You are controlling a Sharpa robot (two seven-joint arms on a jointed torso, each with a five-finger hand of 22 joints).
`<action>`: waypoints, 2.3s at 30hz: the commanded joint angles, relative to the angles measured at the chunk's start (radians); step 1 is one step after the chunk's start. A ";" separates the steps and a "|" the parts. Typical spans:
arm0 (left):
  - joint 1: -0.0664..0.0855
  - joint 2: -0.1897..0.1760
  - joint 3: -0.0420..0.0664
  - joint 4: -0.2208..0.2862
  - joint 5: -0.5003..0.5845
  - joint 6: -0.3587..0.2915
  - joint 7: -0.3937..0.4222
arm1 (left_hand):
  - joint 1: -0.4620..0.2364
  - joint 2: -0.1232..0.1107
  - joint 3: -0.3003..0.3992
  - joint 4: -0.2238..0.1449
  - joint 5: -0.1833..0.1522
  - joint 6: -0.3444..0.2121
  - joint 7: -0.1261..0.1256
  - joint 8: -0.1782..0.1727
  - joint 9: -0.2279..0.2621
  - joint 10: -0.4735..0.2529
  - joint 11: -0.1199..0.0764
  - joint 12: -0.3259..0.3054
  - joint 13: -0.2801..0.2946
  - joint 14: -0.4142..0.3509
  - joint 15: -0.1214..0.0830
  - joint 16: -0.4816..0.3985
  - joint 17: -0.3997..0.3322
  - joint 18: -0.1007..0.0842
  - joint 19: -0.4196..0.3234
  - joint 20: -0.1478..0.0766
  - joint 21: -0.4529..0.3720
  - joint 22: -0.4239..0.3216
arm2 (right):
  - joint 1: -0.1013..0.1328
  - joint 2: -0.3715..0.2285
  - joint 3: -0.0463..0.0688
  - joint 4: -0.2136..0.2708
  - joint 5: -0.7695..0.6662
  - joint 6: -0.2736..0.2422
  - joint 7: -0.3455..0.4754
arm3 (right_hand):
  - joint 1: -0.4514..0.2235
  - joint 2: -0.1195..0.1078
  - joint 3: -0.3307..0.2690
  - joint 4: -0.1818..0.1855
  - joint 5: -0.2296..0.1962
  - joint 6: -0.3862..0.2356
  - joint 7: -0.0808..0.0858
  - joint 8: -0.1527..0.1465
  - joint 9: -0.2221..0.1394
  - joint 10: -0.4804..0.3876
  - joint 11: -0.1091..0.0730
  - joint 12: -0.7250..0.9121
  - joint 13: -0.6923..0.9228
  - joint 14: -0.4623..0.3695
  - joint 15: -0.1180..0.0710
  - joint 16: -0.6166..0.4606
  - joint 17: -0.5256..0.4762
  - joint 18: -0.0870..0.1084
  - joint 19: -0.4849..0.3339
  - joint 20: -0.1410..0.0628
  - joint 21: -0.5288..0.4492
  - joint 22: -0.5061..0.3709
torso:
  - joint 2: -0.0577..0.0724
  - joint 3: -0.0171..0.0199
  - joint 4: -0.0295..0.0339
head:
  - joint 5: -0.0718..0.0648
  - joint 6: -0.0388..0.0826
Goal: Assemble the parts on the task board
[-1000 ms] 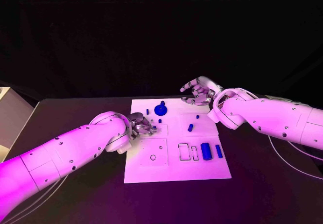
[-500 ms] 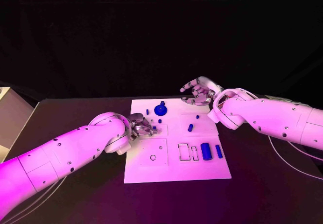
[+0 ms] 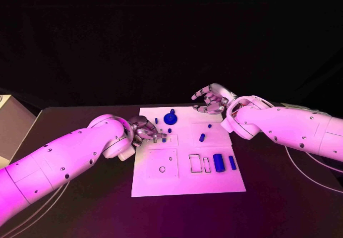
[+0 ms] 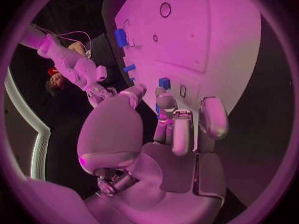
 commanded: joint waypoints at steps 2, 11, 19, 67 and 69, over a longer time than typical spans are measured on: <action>0.000 -0.011 0.028 -0.002 0.108 0.094 0.028 | 0.011 0.010 -0.025 0.010 -0.002 -0.050 0.031 -0.059 -0.041 -0.085 0.030 -0.063 -0.104 0.063 0.028 -0.027 0.167 0.030 -0.044 0.021 -0.046 -0.062 | -0.001 -0.001 0.000 0.000 -0.006 0.009 0.007 | -0.008 -0.004 0.004 -0.001 0.006 0.006 -0.001 -0.004 -0.001 0.009 0.000 0.006 0.123 0.106 0.003 0.004 0.263 -0.009 0.040 0.008 0.004 0.031 | 0.002 -0.0009 -0.0004 | -0.003 0.005; 0.001 -0.023 0.084 -0.044 0.127 0.086 0.063 | 0.066 0.060 -0.050 0.007 0.016 -0.104 0.086 -0.183 -0.147 -0.200 0.080 -0.139 -0.208 0.002 0.072 -0.086 0.058 0.059 -0.130 0.064 -0.145 -0.187 | -0.001 -0.002 0.000 -0.002 -0.006 0.004 0.007 | -0.008 -0.004 0.004 -0.001 0.006 0.006 -0.001 -0.004 -0.001 0.009 0.000 0.006 0.123 0.106 0.003 0.004 0.263 -0.009 0.040 0.008 0.004 0.031 | 0.001 -0.0002 -0.0003 | -0.003 0.008; 0.012 0.017 0.097 -0.139 0.047 0.024 0.114 | 0.173 0.064 0.022 -0.001 0.021 -0.123 0.102 -0.240 -0.219 -0.215 0.092 -0.180 -0.259 -0.012 0.082 -0.100 0.025 0.064 -0.135 0.072 -0.174 -0.215 | -0.001 0.000 0.000 -0.008 -0.006 0.000 0.008 | -0.010 -0.006 0.011 -0.003 0.008 0.006 -0.001 -0.005 -0.001 0.006 0.000 0.003 0.120 0.106 0.003 0.004 0.263 -0.009 0.040 0.008 0.004 0.031 | 0.004 -0.0014 -0.0012 | 0.001 0.018; 0.106 0.227 0.049 -0.464 -0.083 0.037 0.043 | 0.024 0.071 -0.105 0.011 0.013 -0.073 0.081 -0.179 -0.262 -0.153 0.074 -0.079 -0.245 0.051 0.068 -0.030 0.134 0.035 -0.034 0.063 -0.067 -0.073 | 0.002 0.018 0.000 -0.007 -0.006 -0.014 0.010 | -0.010 -0.005 0.014 -0.004 0.008 0.006 -0.001 -0.005 -0.001 0.005 0.000 0.002 0.120 0.106 0.003 0.004 0.263 -0.009 0.040 0.008 0.003 0.031 | 0.018 0.0028 -0.0049 | 0.005 0.022; 0.108 0.228 0.049 -0.460 -0.077 0.037 0.045 | 0.026 0.073 -0.106 0.011 0.013 -0.072 0.080 -0.175 -0.261 -0.153 0.073 -0.078 -0.245 0.052 0.067 -0.029 0.136 0.034 -0.034 0.062 -0.066 -0.072 | 0.002 0.019 0.000 -0.008 -0.006 -0.014 0.009 | -0.010 -0.005 0.014 -0.004 0.008 0.006 -0.001 -0.005 -0.001 0.005 0.000 0.002 0.120 0.106 0.003 0.004 0.263 -0.009 0.040 0.008 0.003 0.031 | 0.018 0.0029 -0.0043 | 0.005 0.021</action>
